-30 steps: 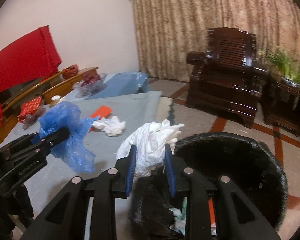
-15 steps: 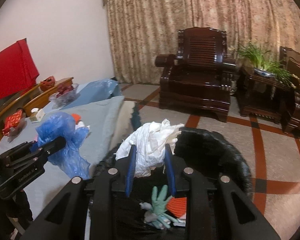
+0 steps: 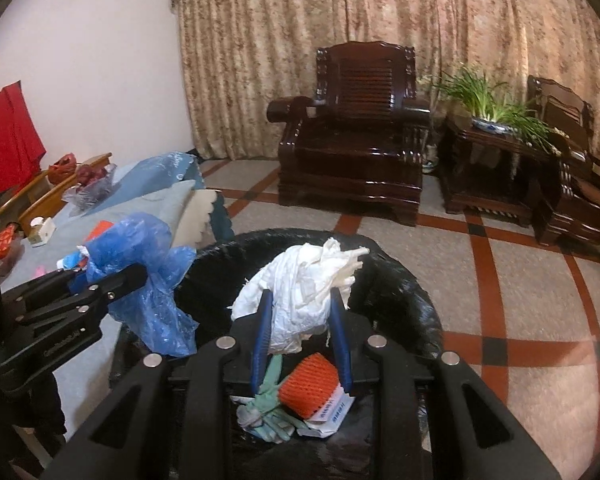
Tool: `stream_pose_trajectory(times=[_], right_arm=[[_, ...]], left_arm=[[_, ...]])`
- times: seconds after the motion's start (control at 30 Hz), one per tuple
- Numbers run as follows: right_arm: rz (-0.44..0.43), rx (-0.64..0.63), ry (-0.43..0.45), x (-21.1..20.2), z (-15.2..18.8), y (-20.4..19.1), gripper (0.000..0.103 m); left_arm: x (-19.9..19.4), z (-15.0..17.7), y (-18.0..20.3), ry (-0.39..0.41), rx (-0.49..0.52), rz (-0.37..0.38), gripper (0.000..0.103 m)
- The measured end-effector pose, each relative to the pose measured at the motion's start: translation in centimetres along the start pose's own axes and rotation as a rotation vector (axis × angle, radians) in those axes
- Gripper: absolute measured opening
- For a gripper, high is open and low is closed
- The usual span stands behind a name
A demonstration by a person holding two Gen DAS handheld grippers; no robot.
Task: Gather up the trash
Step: 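Open both grippers to drop the bag and tissue into the bin, then grasp the pink mask with the left gripper while the right gripper grasps crumpled white paper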
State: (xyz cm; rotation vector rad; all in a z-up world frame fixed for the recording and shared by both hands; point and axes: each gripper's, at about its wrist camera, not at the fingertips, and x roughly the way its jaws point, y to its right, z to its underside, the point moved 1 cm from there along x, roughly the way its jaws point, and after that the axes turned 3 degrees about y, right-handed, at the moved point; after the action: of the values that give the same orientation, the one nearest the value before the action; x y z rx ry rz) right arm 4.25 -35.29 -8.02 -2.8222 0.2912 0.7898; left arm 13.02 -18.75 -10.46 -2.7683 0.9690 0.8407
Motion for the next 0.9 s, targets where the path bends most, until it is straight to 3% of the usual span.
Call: stream_pose_trajectory(times=[0.13,0.2,0.27,0.33,0.43,0.53,0.9], right_arm=[[0.012,0.014,-0.005,0.7,0.3,1.0,0.032],[0.027,0.011,-0.014,1.2,0.5,1.3,0.036],[0.038,0.012,-0.022,1.5,0.7,1.6,0.045],[0.053,0.014,-0.023,1.5,0.8,1.8,0.068],[0.083,0.021,-0.016,1.3,1.1,2.1,0.09],[0.096,0.031,-0.008,0.9,1.3,2.2,0.093],[0.042,0.036,0.043,-0.5,0.1,0.5,0.095]], left_arm=[[1.5,0.1,0.7,-0.014,0.006,0.004,0.034],[1.9,0.0,0.6,-0.023,-0.003,0.004,0.051],[1.7,0.1,0.3,-0.025,-0.013,-0.005,0.061],[1.5,0.2,0.1,-0.026,-0.019,-0.001,0.066],[1.0,0.2,-0.5,-0.026,-0.038,-0.002,0.077],[0.2,0.2,-1.3,-0.018,-0.076,-0.01,0.086],[-4.3,-1.0,-5.5,0.067,-0.089,-0.126,0.088]])
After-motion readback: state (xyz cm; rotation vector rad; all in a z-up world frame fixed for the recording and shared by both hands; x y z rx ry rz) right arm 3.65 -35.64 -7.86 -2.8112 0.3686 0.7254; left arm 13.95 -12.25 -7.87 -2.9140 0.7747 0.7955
